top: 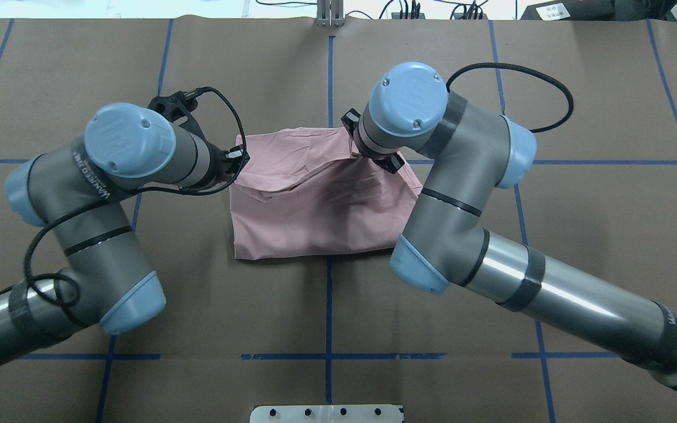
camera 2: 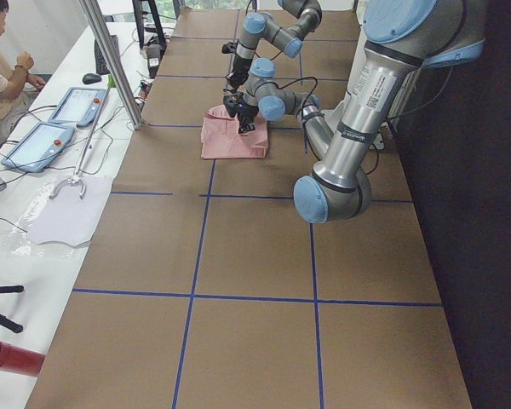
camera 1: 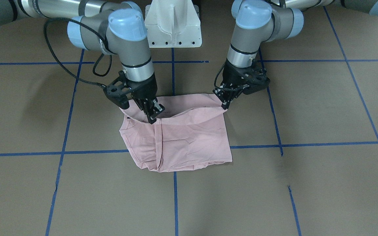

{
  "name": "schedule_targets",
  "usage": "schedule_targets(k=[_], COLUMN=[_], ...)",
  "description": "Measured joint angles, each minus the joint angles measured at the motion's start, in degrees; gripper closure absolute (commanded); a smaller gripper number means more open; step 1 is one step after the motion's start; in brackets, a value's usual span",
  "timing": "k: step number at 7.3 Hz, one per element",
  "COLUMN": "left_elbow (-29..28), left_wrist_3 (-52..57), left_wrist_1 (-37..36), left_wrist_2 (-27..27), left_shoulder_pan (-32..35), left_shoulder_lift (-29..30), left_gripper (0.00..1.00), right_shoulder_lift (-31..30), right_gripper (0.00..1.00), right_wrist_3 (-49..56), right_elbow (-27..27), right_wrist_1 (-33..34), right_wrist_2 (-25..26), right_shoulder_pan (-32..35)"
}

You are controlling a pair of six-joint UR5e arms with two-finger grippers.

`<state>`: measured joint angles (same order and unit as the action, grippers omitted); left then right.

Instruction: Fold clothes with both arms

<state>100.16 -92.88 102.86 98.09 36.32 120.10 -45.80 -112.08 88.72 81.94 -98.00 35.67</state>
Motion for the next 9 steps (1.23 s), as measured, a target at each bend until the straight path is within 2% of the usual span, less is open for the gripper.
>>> schedule_targets(k=[2,3,8,9], left_elbow=[-9.6,-11.6,-16.5,-17.4], left_wrist_3=[2.6,3.1,5.5,5.7], left_wrist_1=[7.0,8.5,13.8,14.2], left_wrist_2=[-1.7,-2.0,-2.1,-2.1], left_shoulder_pan=[2.4,2.9,5.3,5.5], left_shoulder_lift=[2.6,3.3,5.7,6.2], left_gripper=[1.00,1.00,1.00,0.96], right_shoulder_lift=[2.8,3.8,5.4,5.4], right_gripper=[1.00,1.00,1.00,1.00], right_wrist_3=[1.8,2.2,4.3,4.6], right_elbow=[-8.1,-10.6,-13.3,-13.9], right_wrist_1=[-4.7,-5.5,-6.1,-6.1], right_wrist_2=[-0.7,-0.7,-1.9,-2.1], right_shoulder_pan=[1.3,1.5,3.9,4.1])
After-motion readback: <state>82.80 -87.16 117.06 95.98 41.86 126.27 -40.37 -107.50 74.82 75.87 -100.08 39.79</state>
